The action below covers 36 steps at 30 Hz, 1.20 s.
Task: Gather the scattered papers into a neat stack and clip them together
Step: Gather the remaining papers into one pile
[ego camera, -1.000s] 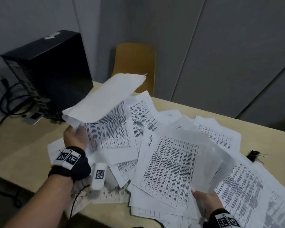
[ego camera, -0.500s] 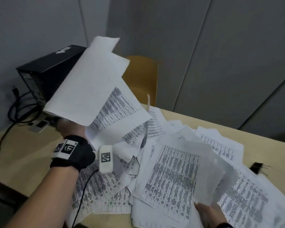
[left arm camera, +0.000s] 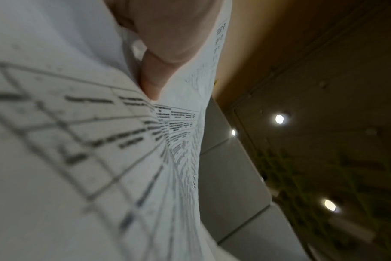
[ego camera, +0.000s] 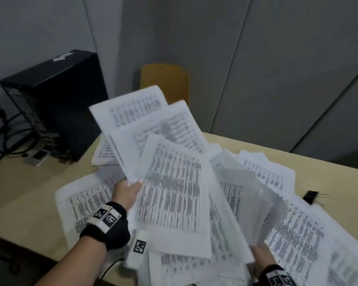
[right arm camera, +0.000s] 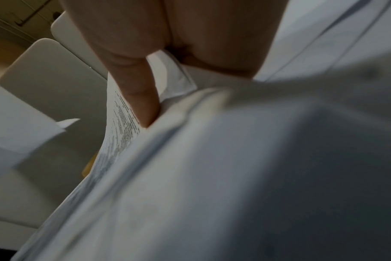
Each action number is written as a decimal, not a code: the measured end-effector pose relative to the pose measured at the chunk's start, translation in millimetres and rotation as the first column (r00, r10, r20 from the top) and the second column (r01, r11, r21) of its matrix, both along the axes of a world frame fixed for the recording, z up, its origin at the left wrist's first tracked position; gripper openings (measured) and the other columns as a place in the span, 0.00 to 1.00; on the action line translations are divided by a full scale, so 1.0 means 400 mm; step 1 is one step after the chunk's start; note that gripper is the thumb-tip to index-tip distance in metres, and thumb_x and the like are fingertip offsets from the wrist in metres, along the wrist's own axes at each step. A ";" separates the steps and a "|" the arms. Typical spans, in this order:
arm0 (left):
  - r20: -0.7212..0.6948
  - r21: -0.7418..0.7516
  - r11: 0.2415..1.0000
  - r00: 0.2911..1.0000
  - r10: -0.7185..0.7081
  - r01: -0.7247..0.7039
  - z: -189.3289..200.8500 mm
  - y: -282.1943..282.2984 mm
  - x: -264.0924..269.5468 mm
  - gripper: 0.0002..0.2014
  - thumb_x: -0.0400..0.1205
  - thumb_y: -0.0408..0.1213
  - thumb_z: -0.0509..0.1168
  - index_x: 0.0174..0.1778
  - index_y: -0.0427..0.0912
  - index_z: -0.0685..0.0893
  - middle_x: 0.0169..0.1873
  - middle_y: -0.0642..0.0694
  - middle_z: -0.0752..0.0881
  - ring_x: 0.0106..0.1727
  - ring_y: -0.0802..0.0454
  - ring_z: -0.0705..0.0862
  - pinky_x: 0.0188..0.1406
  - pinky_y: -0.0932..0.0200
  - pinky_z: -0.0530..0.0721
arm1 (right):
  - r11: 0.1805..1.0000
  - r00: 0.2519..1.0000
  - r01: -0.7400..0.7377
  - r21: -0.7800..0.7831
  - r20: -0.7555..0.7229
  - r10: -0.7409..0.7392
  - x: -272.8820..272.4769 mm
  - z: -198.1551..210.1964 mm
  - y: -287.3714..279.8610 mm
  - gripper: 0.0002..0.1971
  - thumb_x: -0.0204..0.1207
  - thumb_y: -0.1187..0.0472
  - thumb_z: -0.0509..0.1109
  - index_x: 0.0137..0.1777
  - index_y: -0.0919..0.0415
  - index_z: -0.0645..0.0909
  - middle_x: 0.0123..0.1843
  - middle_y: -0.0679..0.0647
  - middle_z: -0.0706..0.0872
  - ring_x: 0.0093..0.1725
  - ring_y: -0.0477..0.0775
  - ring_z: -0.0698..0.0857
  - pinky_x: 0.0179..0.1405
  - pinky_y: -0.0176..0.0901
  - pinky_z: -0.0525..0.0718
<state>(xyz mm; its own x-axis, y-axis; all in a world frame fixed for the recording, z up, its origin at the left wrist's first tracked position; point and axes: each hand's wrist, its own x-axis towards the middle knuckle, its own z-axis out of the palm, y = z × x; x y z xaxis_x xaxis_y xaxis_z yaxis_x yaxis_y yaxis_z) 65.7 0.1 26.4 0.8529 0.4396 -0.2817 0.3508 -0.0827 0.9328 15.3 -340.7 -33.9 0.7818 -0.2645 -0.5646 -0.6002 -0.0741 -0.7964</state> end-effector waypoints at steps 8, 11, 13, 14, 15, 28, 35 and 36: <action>-0.259 0.028 0.960 0.930 -0.262 0.279 -0.067 -0.060 -0.015 0.13 0.82 0.37 0.63 0.62 0.39 0.80 0.54 0.43 0.83 0.60 0.43 0.80 0.59 0.55 0.74 | 0.982 0.996 0.086 0.169 -0.029 -0.082 0.005 -0.038 -0.001 0.40 0.45 0.49 0.84 0.53 0.76 0.80 0.41 0.60 0.83 0.45 0.60 0.81 0.53 0.52 0.76; -0.254 0.031 0.960 0.931 -0.262 0.278 -0.082 -0.093 -0.008 0.13 0.80 0.35 0.66 0.60 0.37 0.81 0.56 0.39 0.85 0.61 0.40 0.81 0.57 0.56 0.76 | 0.974 0.999 0.037 0.223 -0.026 -0.032 0.005 -0.032 -0.003 0.42 0.56 0.39 0.78 0.65 0.65 0.75 0.53 0.57 0.84 0.58 0.63 0.82 0.63 0.57 0.77; -0.269 0.030 0.954 0.921 -0.280 0.299 -0.087 -0.125 -0.005 0.13 0.79 0.33 0.67 0.60 0.36 0.80 0.56 0.38 0.85 0.61 0.40 0.81 0.58 0.55 0.77 | 0.991 1.000 -0.018 0.131 -0.020 0.021 0.003 -0.031 -0.003 0.50 0.43 0.31 0.80 0.63 0.61 0.76 0.56 0.59 0.86 0.57 0.63 0.85 0.64 0.60 0.78; -0.287 0.021 0.944 0.906 -0.311 0.331 -0.089 -0.140 -0.004 0.14 0.79 0.32 0.67 0.60 0.36 0.80 0.56 0.39 0.85 0.61 0.40 0.81 0.59 0.54 0.77 | 0.995 0.999 -0.039 0.093 -0.012 0.040 0.002 -0.025 0.000 0.48 0.45 0.34 0.81 0.63 0.61 0.76 0.57 0.60 0.87 0.57 0.62 0.85 0.64 0.60 0.78; -0.309 0.019 0.927 0.884 -0.352 0.376 -0.091 -0.156 -0.006 0.15 0.78 0.32 0.68 0.60 0.35 0.79 0.55 0.41 0.84 0.61 0.41 0.81 0.61 0.53 0.77 | 0.995 0.999 -0.044 0.089 -0.014 0.045 -0.001 -0.026 0.000 0.45 0.50 0.40 0.82 0.65 0.64 0.75 0.58 0.61 0.86 0.57 0.63 0.85 0.63 0.58 0.79; -0.094 0.497 0.822 0.960 -0.266 0.276 -0.071 -0.136 0.121 0.33 0.79 0.36 0.67 0.80 0.47 0.61 0.77 0.39 0.64 0.76 0.40 0.67 0.74 0.47 0.67 | 0.999 0.997 -0.006 0.036 -0.082 0.009 -0.006 -0.044 -0.020 0.19 0.68 0.71 0.75 0.58 0.70 0.78 0.44 0.66 0.88 0.44 0.65 0.87 0.39 0.48 0.83; -0.317 0.578 0.653 0.873 -0.372 0.488 -0.105 -0.114 0.207 0.29 0.82 0.48 0.61 0.78 0.47 0.62 0.70 0.40 0.75 0.73 0.36 0.69 0.71 0.41 0.69 | 0.990 0.996 0.022 0.142 -0.091 -0.009 -0.009 -0.054 -0.030 0.21 0.67 0.74 0.74 0.60 0.69 0.75 0.49 0.67 0.87 0.48 0.66 0.87 0.44 0.51 0.84; -0.315 0.560 0.679 0.880 -0.356 0.475 -0.100 -0.111 0.203 0.24 0.81 0.47 0.62 0.73 0.47 0.69 0.65 0.40 0.80 0.66 0.38 0.75 0.65 0.46 0.76 | 0.990 0.997 0.018 0.140 -0.081 -0.007 -0.010 -0.052 -0.029 0.20 0.67 0.75 0.74 0.59 0.70 0.76 0.47 0.67 0.88 0.48 0.66 0.87 0.43 0.51 0.84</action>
<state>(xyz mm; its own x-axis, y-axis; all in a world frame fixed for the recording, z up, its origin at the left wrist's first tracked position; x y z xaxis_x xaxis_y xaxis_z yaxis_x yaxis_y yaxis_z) 147.0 -44.2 -13.6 0.9551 0.1754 -0.2387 0.2828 -0.7801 0.5581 11.3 -352.2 -54.6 0.7297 -0.1878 -0.6575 -0.6627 0.0426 -0.7477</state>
